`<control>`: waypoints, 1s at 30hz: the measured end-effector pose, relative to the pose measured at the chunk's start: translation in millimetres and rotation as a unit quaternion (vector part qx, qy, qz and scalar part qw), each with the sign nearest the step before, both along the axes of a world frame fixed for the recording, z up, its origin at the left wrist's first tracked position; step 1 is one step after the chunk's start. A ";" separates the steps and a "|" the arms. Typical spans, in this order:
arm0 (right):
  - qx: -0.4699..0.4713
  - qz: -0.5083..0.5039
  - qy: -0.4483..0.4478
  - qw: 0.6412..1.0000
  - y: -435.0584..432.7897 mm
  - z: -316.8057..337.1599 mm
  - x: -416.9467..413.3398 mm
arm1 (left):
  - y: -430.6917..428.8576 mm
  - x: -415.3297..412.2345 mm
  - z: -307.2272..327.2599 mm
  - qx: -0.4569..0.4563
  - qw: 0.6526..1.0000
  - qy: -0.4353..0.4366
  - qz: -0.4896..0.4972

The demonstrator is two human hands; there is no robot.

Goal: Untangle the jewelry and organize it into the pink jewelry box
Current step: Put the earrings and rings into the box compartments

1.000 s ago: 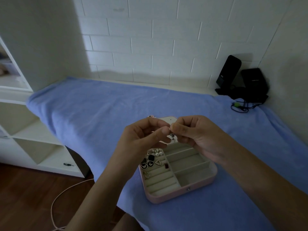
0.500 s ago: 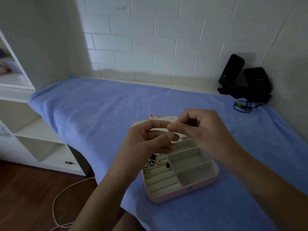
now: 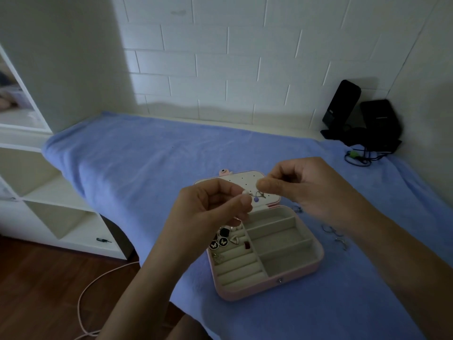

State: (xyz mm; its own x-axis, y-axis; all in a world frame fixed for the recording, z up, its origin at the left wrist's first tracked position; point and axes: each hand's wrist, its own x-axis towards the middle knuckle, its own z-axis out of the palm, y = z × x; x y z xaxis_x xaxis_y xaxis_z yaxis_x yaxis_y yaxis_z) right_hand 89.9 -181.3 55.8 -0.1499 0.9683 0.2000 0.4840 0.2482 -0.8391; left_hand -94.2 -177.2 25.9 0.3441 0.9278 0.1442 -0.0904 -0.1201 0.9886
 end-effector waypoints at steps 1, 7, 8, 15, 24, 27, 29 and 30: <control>-0.014 0.015 0.000 1.000 -0.7 -1.0 -0.7 | -0.6 0.3 0.8 0.004 1.000 -0.002 -0.003; -0.030 0.077 0.064 0.994 -3.7 -2.2 -6.8 | -0.9 0.7 3.2 -0.006 1.000 -0.024 -0.019; -0.029 0.073 0.073 0.994 -3.5 -2.1 -6.4 | -0.5 -0.1 2.8 -0.013 0.999 -0.027 -0.024; -0.138 0.112 0.176 0.968 -2.8 -2.8 -4.5 | -0.3 -1.4 0.4 -0.053 0.995 -0.029 -0.083; -0.180 0.096 0.236 0.950 0.1 -5.1 -1.7 | -1.9 -0.7 -1.0 0.026 0.994 0.004 -0.109; -0.171 0.088 0.230 0.954 -1.7 -3.5 -4.8 | -2.1 3.4 -0.1 0.044 0.997 -0.011 -0.067; -0.167 0.082 0.233 0.954 -3.4 -2.3 -6.8 | -2.2 5.0 -0.4 0.072 0.997 -0.020 -0.024; -0.170 0.085 0.235 0.953 -4.5 -1.5 -7.8 | -2.6 5.6 -0.5 0.087 0.996 -0.020 -0.010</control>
State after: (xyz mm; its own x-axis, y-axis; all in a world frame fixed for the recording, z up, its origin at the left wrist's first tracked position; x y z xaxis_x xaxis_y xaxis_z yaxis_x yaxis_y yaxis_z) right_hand 82.1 -185.8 54.2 -0.2817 0.9588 -0.0364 0.0123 -0.0343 -0.9993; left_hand -88.7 -179.8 25.4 0.3529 0.8803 0.3172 -0.1343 -0.2878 0.9482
